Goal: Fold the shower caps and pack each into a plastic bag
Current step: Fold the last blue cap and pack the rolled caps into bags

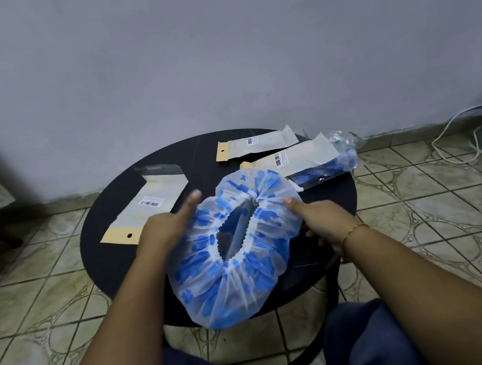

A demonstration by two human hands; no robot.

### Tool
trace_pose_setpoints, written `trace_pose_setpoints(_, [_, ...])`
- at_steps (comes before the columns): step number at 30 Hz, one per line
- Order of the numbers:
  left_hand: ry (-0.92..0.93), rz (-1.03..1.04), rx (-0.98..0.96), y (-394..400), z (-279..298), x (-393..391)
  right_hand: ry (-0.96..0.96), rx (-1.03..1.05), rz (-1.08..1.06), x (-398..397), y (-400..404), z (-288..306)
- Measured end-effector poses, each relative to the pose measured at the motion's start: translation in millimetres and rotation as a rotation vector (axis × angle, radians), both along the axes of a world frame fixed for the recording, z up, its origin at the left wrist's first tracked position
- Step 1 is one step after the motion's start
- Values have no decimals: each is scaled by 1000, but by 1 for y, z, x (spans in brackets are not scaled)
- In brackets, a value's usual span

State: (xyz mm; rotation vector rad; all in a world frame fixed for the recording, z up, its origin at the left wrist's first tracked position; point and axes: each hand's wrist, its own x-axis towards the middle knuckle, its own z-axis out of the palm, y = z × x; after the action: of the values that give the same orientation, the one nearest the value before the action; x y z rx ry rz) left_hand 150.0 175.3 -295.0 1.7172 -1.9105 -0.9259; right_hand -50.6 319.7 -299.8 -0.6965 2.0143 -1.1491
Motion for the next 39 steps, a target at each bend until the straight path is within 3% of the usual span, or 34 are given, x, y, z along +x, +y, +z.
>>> trace_pose_setpoints(3, [70,-76,30,-2,-7,1,-161,-182,-83,3,-12,-3])
trace_pose_setpoints(6, [159,12,1,-8,-10,14,-325,-241,-189,-4,-15,-5])
trace_pose_setpoints(13, [28,65,-18,-27,-15,53,-244,-182,-240,-21,-13,-9])
trace_pose_setpoints(17, [-96,-125,-75,-21,-17,59,-272,-260,-166,-17,-15,-4])
trace_pose_setpoints(19, [-112,-232,-235,-13,-18,56,-269,-284,-138,-15,-14,0])
trace_pose_setpoints(21, [-132,-339,-473,1,-13,46,-83,-193,-142,-17,-12,2])
trace_pose_setpoints(23, [-145,-479,-570,14,-7,35,92,-25,-114,-17,-8,3])
trace_pose_setpoints(26, [-254,-640,-471,27,-11,21,16,128,-2,-12,-2,1])
trace_pose_setpoints(28, [-392,-669,-394,32,-15,16,-76,108,40,-7,0,-1])
trace_pose_setpoints(30, [-443,-651,-350,37,-14,12,-149,-33,6,-4,-2,-3])
trace_pose_setpoints(32, [-380,-568,-317,39,-10,12,-201,-164,-89,-7,-6,-5])
trace_pose_setpoints(36, [-282,-269,-404,36,0,10,-192,-204,-51,-11,-6,-4])
trace_pose_setpoints(39, [-6,-125,-368,21,1,1,-186,-225,20,-10,-6,-3])
